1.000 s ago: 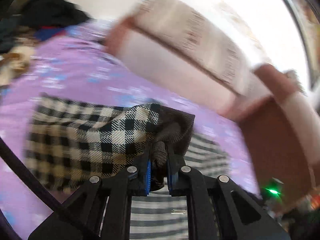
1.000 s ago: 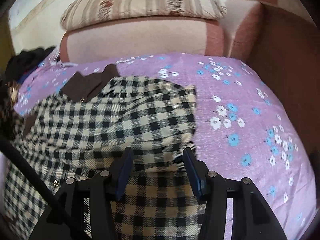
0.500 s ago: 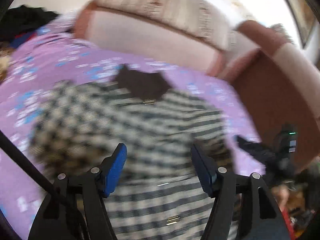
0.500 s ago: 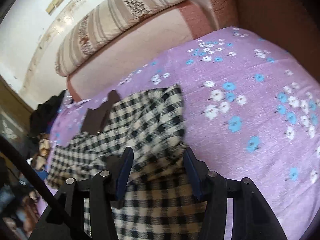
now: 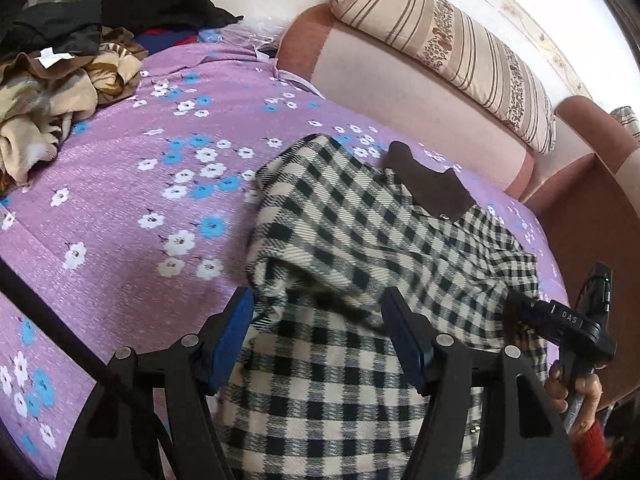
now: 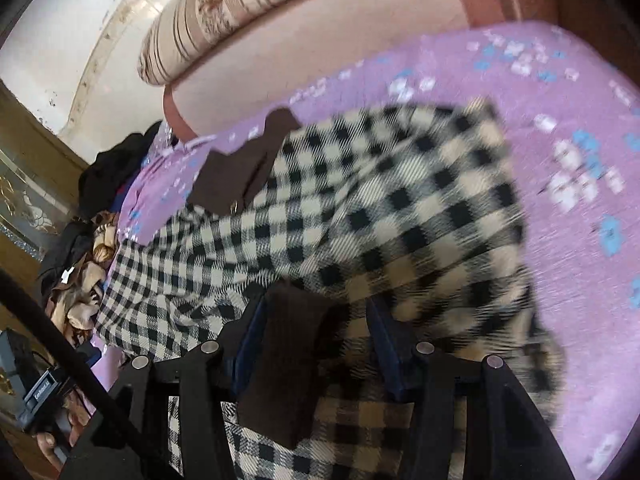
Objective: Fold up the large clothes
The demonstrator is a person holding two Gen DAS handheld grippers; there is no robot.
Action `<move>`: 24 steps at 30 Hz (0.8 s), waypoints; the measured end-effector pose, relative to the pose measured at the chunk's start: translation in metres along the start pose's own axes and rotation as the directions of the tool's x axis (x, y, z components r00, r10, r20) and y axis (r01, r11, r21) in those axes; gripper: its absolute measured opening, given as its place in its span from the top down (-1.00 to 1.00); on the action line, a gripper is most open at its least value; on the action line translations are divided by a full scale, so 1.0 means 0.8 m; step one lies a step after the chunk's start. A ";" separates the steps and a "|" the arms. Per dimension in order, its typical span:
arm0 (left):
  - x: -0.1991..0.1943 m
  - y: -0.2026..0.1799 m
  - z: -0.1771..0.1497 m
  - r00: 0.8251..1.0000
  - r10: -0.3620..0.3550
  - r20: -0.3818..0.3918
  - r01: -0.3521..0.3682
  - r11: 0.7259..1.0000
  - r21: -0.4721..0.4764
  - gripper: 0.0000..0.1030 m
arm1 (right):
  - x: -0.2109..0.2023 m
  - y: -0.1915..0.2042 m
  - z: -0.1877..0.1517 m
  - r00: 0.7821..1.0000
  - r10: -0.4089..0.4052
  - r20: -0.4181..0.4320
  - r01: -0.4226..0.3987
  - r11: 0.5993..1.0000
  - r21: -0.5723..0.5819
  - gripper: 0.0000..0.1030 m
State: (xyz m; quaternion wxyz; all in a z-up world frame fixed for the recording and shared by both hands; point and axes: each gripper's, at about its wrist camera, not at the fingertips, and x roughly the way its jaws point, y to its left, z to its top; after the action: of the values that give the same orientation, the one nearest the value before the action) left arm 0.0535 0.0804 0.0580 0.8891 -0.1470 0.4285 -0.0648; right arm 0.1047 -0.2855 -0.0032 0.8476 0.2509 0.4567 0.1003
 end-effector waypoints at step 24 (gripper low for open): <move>0.059 0.001 0.020 0.994 0.110 0.000 -0.110 0.994 0.009 -0.27 | -0.079 -0.070 0.005 0.961 -0.274 0.049 0.267 0.957 0.109 0.23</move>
State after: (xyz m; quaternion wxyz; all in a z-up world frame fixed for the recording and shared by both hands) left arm 0.0957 0.0728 0.0321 0.8920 -0.1191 0.4357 -0.0178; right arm 0.0694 -0.3602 0.0153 0.8536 0.2318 0.4640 -0.0478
